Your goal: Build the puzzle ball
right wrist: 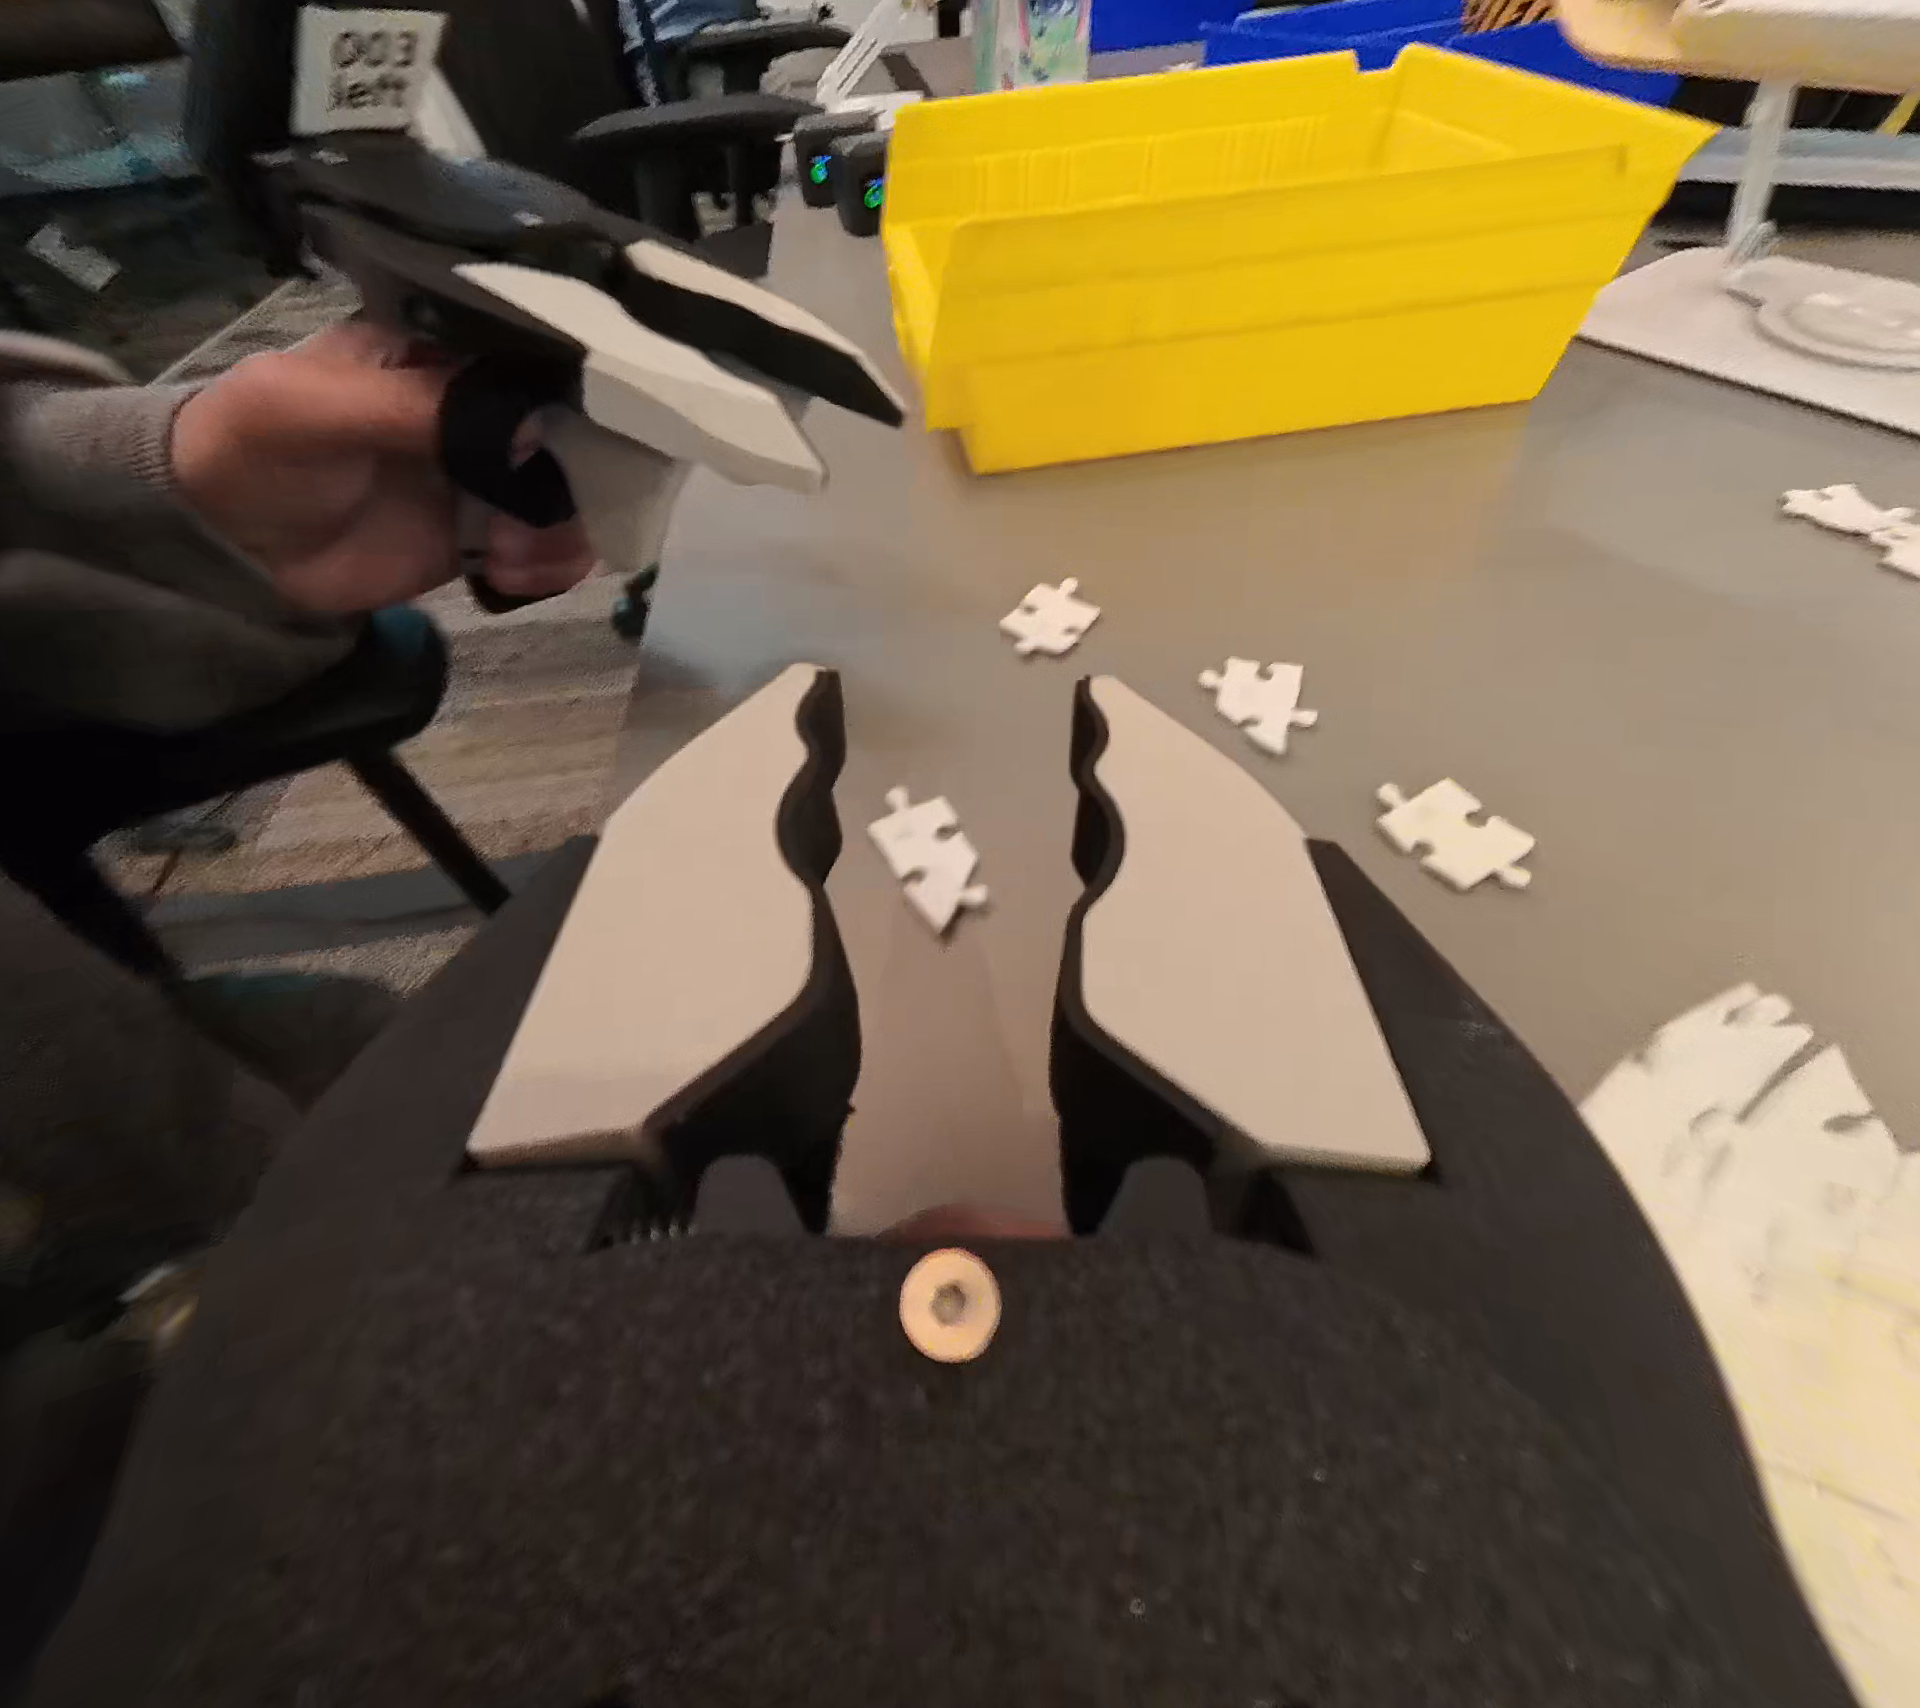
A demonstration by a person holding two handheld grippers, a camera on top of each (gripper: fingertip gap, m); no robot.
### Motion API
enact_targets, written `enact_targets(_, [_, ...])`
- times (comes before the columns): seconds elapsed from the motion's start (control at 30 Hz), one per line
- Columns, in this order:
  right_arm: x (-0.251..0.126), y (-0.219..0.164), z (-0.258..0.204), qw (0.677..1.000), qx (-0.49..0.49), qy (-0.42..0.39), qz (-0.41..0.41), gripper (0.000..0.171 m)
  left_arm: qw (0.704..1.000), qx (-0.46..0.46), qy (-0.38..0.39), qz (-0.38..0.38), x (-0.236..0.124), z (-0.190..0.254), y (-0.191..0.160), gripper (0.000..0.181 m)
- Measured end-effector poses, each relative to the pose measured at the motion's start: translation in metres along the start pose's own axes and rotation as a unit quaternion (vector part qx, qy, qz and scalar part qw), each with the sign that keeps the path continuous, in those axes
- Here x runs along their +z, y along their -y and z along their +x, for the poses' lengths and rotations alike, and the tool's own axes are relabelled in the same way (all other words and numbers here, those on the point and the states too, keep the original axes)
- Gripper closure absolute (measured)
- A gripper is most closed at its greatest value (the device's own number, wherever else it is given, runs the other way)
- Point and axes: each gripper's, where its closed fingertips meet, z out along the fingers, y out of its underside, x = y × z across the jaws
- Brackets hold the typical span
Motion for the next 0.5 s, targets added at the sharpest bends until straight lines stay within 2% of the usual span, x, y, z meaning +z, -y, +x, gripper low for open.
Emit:
enact_targets(0.07, [0.006,0.006,0.015,0.999,0.015,-0.04,0.031,0.132,0.998,0.007,0.056,0.012,-0.009,-0.024,0.004,0.126])
enact_targets(0.13, [0.008,0.009,0.016,0.998,0.015,-0.042,0.046,0.132,0.993,-0.008,0.113,0.036,-0.024,-0.05,0.008,0.126])
enact_targets(0.23, [0.01,0.006,0.018,0.999,0.003,-0.038,0.033,0.132,0.985,-0.059,0.146,0.072,-0.043,-0.083,0.013,0.127])
enact_targets(0.4, [0.018,-0.002,0.017,1.0,0.029,-0.008,-0.003,0.132,0.976,-0.03,0.214,0.036,-0.065,-0.135,-0.009,0.129])
enact_targets(0.5, [0.021,-0.006,0.012,1.0,0.02,0.002,-0.021,0.132,0.976,-0.02,0.215,0.024,-0.068,-0.144,-0.023,0.132])
